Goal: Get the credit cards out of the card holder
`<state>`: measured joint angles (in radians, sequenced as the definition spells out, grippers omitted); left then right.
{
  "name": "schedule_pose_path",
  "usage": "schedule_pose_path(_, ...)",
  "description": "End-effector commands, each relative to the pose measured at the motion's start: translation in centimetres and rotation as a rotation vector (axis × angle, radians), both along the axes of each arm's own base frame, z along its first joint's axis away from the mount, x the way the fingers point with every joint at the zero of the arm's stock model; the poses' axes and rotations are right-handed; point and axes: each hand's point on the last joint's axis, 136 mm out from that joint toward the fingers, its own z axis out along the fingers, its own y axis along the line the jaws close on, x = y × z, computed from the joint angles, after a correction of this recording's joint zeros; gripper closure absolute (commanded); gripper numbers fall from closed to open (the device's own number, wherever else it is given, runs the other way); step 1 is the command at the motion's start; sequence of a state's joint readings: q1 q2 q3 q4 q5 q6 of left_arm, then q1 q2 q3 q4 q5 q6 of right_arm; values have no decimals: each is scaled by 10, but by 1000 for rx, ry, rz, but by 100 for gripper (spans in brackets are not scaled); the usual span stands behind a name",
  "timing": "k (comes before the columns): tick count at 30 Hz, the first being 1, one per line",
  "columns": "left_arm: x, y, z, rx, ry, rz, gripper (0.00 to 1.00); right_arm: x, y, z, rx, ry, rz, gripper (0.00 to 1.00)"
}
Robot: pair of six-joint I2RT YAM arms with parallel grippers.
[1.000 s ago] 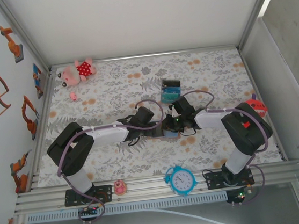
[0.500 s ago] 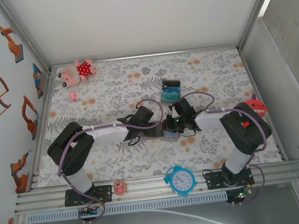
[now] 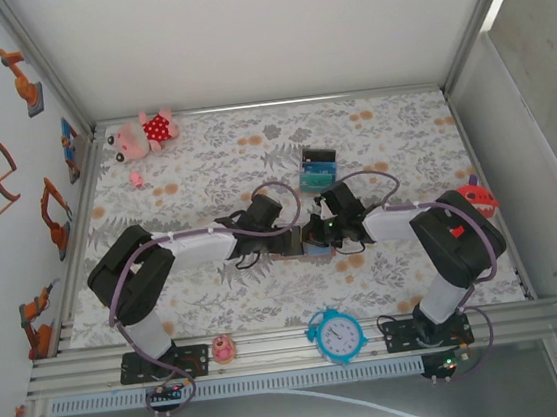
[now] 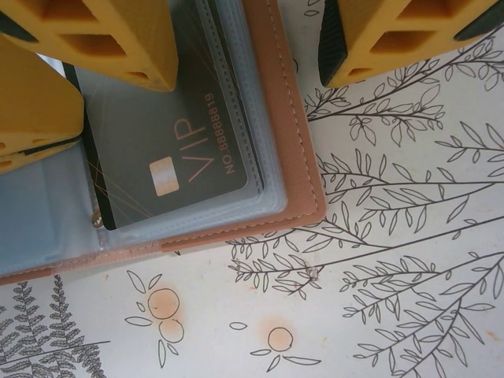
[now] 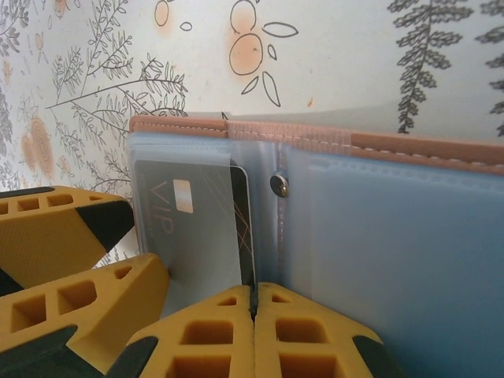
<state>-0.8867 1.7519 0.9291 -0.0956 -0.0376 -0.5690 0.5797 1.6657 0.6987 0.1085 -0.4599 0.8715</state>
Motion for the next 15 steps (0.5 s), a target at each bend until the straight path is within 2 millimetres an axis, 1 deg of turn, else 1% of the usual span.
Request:
schedule_pose_path(1,-1,4,1,-3,7,-10,52,-5,-16,-7,-73,26,-11,100)
schedule_pose_path(15,0,5,1,-22,21,-9,57,-4,-27,-2,-92,13,-30,100)
